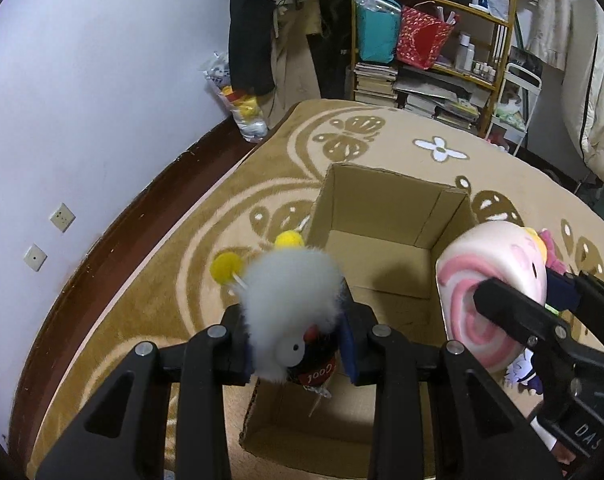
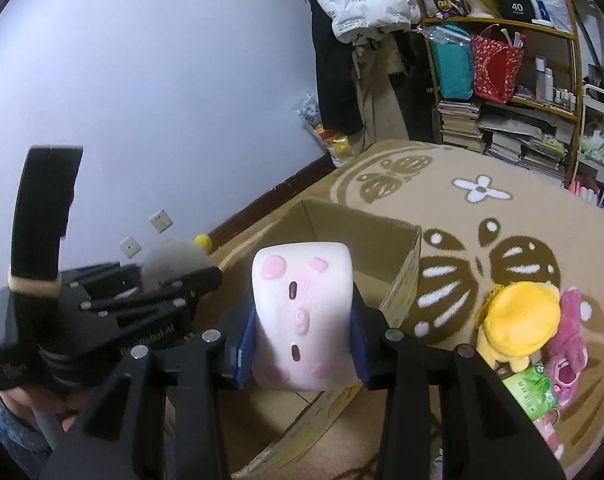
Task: Organize soft objects
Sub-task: 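Lift both held plushes and carry them over the cardboard box, then open left gripper dropping white plush while right gripper drops pink cube into box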
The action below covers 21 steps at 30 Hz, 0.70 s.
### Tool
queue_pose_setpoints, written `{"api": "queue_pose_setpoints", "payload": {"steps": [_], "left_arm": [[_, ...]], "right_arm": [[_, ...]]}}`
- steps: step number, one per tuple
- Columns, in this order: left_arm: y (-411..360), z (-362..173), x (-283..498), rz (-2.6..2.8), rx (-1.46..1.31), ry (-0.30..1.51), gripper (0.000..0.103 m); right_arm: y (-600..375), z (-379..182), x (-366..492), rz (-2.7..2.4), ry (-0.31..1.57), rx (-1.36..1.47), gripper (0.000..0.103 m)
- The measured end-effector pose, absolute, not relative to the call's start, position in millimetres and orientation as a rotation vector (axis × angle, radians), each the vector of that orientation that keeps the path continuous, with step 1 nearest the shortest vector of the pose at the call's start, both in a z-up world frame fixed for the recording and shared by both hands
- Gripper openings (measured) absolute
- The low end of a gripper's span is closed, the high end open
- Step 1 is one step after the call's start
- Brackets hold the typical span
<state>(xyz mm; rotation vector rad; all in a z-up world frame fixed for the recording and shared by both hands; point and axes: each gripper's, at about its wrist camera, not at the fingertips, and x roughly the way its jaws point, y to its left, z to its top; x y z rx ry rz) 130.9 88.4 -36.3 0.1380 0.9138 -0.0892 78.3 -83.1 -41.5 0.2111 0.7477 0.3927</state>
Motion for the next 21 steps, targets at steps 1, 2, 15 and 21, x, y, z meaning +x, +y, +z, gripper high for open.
{"api": "queue_pose_setpoints", "payload": {"steps": [1, 2, 15, 21], "left_arm": [[88.1, -36.9, 130.8, -0.085, 0.143, 0.914, 0.031], [88.2, -37.3, 130.8, -0.085, 0.143, 0.914, 0.031], [86.9, -41.8, 132.7, -0.078, 0.145, 0.94, 0.032], [89.7, -42.5, 134.4, -0.065, 0.136, 0.945, 0.032]], "right_arm": [[-82.8, -41.5, 78.0, 0.393, 0.747, 0.21, 0.044], [-82.4, -41.5, 78.0, 0.395, 0.746, 0.208, 0.044], [-77.0, -36.7, 71.8, 0.432, 0.708, 0.213, 0.046], [-71.5, -47.4, 75.1, 0.398, 0.745, 0.197, 0.048]]}}
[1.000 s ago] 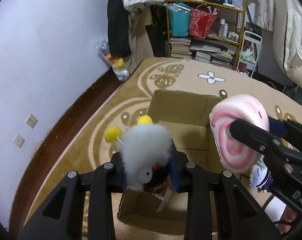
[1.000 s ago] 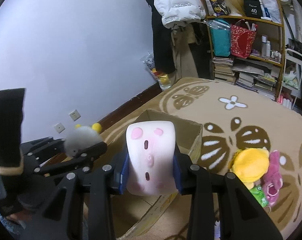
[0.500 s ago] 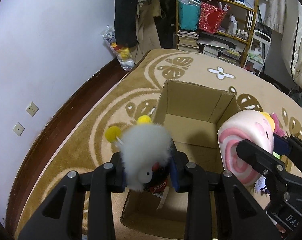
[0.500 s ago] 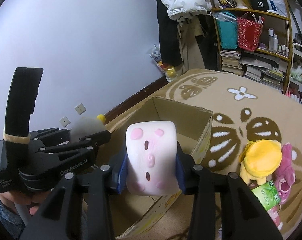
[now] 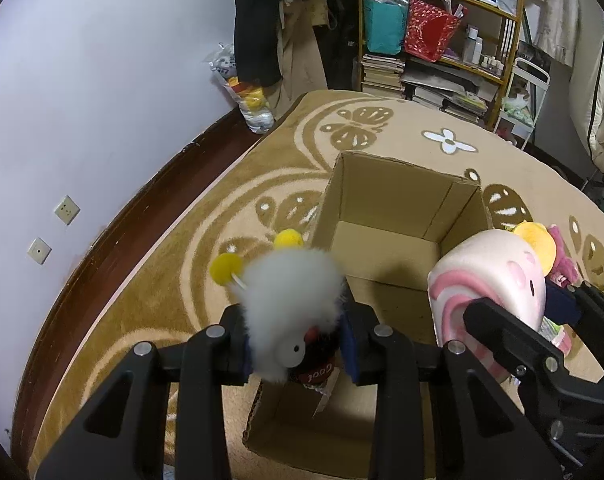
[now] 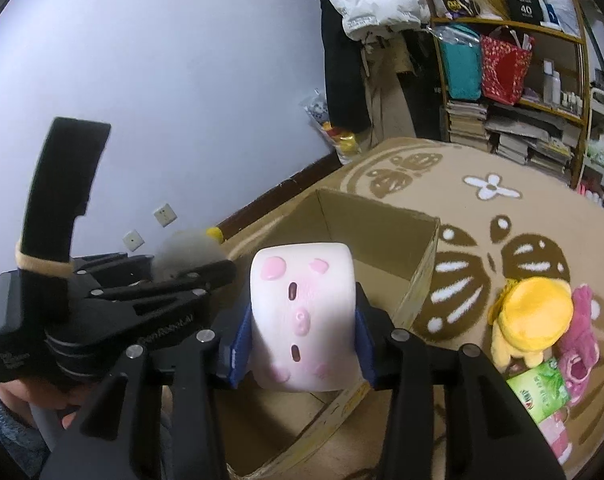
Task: Organize soft objects
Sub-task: 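Open left gripper dropping white plush while right gripper drops pink cube into box, then move left tool toward green tissue pack while right tool moves toward pink bear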
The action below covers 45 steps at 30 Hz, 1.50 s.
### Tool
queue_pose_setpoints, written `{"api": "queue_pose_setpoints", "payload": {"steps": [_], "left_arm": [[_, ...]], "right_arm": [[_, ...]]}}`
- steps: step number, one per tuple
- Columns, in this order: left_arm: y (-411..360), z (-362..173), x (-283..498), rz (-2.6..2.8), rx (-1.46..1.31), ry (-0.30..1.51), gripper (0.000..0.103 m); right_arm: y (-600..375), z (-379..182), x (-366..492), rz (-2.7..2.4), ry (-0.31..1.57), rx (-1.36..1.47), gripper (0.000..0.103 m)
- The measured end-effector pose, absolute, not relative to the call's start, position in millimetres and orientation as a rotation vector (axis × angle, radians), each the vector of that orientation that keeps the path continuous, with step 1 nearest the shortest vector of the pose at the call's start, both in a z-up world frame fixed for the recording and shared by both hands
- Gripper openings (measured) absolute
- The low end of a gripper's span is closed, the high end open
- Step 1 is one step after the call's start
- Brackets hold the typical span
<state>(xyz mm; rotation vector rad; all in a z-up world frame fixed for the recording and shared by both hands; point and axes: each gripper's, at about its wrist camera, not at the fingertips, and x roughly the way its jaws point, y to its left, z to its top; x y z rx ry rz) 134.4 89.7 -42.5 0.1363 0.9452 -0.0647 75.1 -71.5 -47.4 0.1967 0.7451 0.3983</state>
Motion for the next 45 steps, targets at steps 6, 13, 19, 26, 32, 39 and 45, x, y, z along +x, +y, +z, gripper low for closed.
{"api": "queue_pose_setpoints", "payload": {"steps": [6, 13, 19, 26, 32, 39, 45], "left_arm": [[89.3, -46.2, 135.8, -0.06, 0.142, 0.96, 0.034], [87.0, -47.8, 135.7, -0.058, 0.163, 0.96, 0.042], [81.2, -44.8, 132.2, -0.057, 0.206, 0.928, 0.061], [82.9, -40.2, 135.4, -0.006, 0.209, 0.894, 0.099], [84.2, -34.0, 138.6, 0.013, 0.189, 0.838, 0.101], [70.1, -27.8, 139.3, -0.016, 0.187, 0.801, 0.102], [49.7, -22.2, 139.0, -0.056, 0.215, 0.782, 0.102]], "right_arm": [[-74.3, -49.0, 76.4, 0.386, 0.747, 0.2, 0.051], [-78.8, -48.2, 77.2, 0.371, 0.741, 0.204, 0.064], [-84.0, -42.6, 75.2, 0.332, 0.721, 0.181, 0.081], [-99.3, -37.8, 75.7, 0.288, 0.716, 0.194, 0.095], [-122.2, -31.7, 76.6, 0.229, 0.703, 0.227, 0.103], [-162.2, -25.0, 75.1, 0.133, 0.696, 0.273, 0.103], [-191.3, -21.3, 75.5, 0.073, 0.704, 0.295, 0.103]]}}
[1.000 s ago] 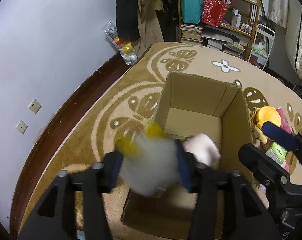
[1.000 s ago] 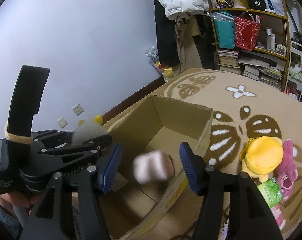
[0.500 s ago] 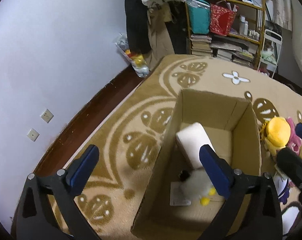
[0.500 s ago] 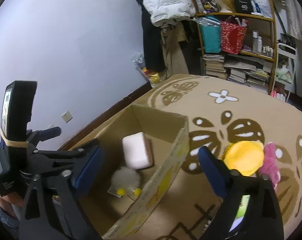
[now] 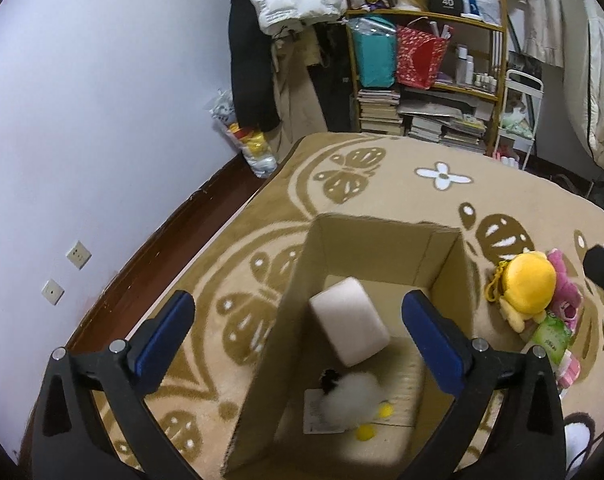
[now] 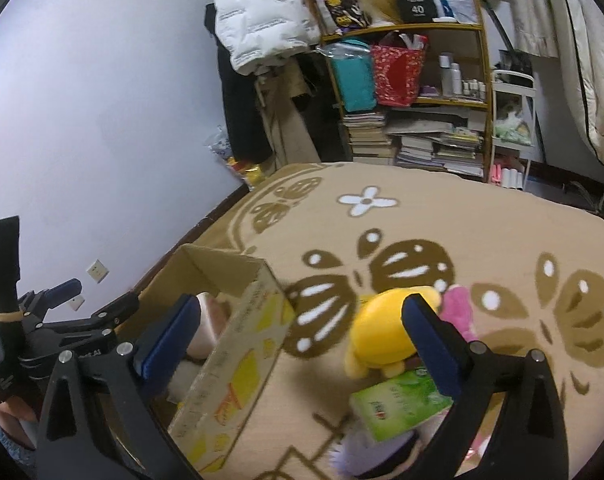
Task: Organize soft objects
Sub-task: 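Move left tool toward green tissue pack while right tool moves toward pink bear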
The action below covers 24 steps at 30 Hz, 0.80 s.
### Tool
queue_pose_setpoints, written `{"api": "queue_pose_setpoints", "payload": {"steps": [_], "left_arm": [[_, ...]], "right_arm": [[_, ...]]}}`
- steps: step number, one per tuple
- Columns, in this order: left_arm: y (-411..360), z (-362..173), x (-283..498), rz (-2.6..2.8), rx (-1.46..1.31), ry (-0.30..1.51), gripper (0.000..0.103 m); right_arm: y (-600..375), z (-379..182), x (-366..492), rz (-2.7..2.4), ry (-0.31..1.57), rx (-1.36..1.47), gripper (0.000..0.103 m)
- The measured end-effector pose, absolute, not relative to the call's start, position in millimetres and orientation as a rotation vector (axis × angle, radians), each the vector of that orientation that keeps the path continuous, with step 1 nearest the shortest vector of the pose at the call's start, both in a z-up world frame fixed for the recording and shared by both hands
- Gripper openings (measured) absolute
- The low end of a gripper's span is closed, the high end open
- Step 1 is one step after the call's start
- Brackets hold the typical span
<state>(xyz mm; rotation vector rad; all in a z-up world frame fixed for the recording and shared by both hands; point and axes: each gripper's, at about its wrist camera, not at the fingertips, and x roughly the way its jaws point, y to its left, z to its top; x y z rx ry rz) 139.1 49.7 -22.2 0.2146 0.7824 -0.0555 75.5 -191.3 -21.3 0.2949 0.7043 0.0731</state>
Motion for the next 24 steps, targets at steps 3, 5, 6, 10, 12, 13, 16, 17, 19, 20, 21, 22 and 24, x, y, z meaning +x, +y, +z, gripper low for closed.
{"api": "queue_pose_setpoints", "payload": {"steps": [3, 5, 6, 10, 12, 13, 16, 17, 19, 20, 21, 22, 24], "left_arm": [[37.1, -17.8, 133.8, -0.075, 0.245, 0.761, 0.102], [26.0, -14.9, 130.2, -0.097, 0.28, 0.747, 0.102], [20.6, -14.4, 128.3, -0.107, 0.297, 0.741, 0.102], [-2.0, -14.1, 118.4, -0.16, 0.33, 0.728, 0.102], [-12.2, -13.6, 114.6, -0.182, 0.347, 0.719, 0.102], [-19.3, -13.2, 111.9, -0.197, 0.359, 0.714, 0.102], [-35.2, -13.5, 105.0, -0.231, 0.386, 0.7, 0.102], [-39.2, -14.1, 102.9, -0.241, 0.393, 0.699, 0.102], [-48.8, -15.1, 99.4, -0.265, 0.409, 0.7, 0.102], [-54.2, -16.0, 97.4, -0.28, 0.417, 0.7, 0.102], [-58.2, -16.7, 96.2, -0.291, 0.421, 0.701, 0.102], [-62.0, -17.8, 94.8, -0.303, 0.426, 0.703, 0.102], [-71.9, -20.1, 91.5, -0.336, 0.443, 0.71, 0.102]], "right_arm": [[-205.2, -20.3, 74.4, 0.039, 0.7, 0.311, 0.103], [-213.9, -22.0, 73.9, 0.023, 0.71, 0.32, 0.103], [-217.8, -23.4, 73.2, 0.015, 0.715, 0.323, 0.103], [-232.9, -31.2, 69.4, -0.02, 0.748, 0.35, 0.103], [-239.7, -36.0, 67.2, -0.03, 0.765, 0.374, 0.103], [-242.9, -38.5, 66.1, -0.037, 0.775, 0.386, 0.103], [-252.3, -47.4, 60.5, -0.057, 0.801, 0.404, 0.103], [-254.8, -49.8, 58.4, -0.064, 0.809, 0.408, 0.103], [-260.3, -56.0, 54.0, -0.079, 0.829, 0.419, 0.103], [-262.5, -58.8, 51.8, -0.085, 0.836, 0.424, 0.103], [-264.8, -61.6, 49.8, -0.092, 0.845, 0.429, 0.103], [-267.4, -64.2, 48.4, -0.097, 0.853, 0.431, 0.103], [-272.5, -69.5, 43.5, -0.11, 0.862, 0.434, 0.103]]}}
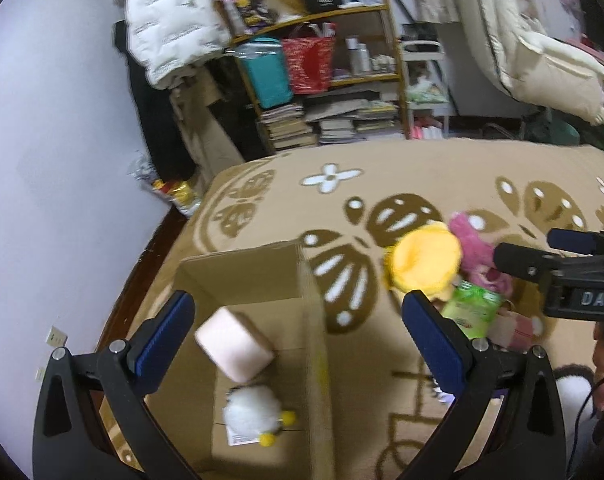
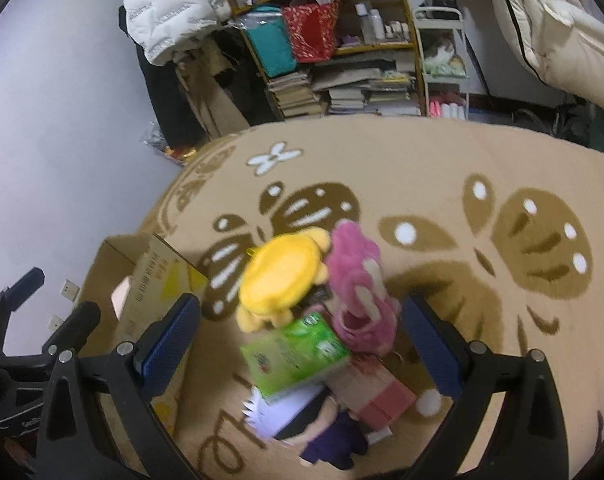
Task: Organize soft objects
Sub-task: 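Move left tool toward green tissue pack while right tool moves toward pink bear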
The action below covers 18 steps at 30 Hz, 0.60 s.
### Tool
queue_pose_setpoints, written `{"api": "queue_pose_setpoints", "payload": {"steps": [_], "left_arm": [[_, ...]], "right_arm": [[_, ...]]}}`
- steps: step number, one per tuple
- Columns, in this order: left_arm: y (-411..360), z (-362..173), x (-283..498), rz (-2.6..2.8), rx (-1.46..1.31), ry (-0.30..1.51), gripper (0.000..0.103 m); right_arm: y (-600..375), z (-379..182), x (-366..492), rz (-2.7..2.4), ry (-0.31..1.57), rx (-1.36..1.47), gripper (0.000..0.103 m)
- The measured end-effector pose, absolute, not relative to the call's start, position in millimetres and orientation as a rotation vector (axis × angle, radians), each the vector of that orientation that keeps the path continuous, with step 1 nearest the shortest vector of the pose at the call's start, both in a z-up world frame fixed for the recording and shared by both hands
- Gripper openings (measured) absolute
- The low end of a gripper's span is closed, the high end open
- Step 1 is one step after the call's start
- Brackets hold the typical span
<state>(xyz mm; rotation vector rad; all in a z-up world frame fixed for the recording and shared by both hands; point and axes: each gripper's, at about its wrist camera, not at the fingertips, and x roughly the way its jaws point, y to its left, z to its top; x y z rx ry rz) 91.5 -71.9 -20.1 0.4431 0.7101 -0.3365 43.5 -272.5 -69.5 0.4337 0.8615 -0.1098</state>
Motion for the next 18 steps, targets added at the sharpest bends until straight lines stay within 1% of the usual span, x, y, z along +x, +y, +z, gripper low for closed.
{"api": "queue_pose_setpoints", "payload": {"steps": [4, 10, 15, 18], "left_arm": [[-92.9, -22.6, 83.4, -0.385, 0.477, 0.695, 0.102], [-112.8, -35.0, 81.1, -0.449, 0.483, 0.74, 0.102], [-119.6, -44.8, 84.4, -0.525, 0.419, 0.813, 0.102], [-126.5, -53.3, 85.2, -0.53, 0.436, 0.83, 0.102]], "right_arm": [[-286.0, -82.7, 38.4, -0.124, 0.883, 0.486, 0.103], [-296.6, -93.5, 37.4, -0.144, 0.894, 0.526, 0.102], [-302.5, -104.4, 39.9, -0.142, 0.91, 0.563, 0.098], [-303.4, -109.4, 42.9, -0.13, 0.915, 0.583, 0.094]]}}
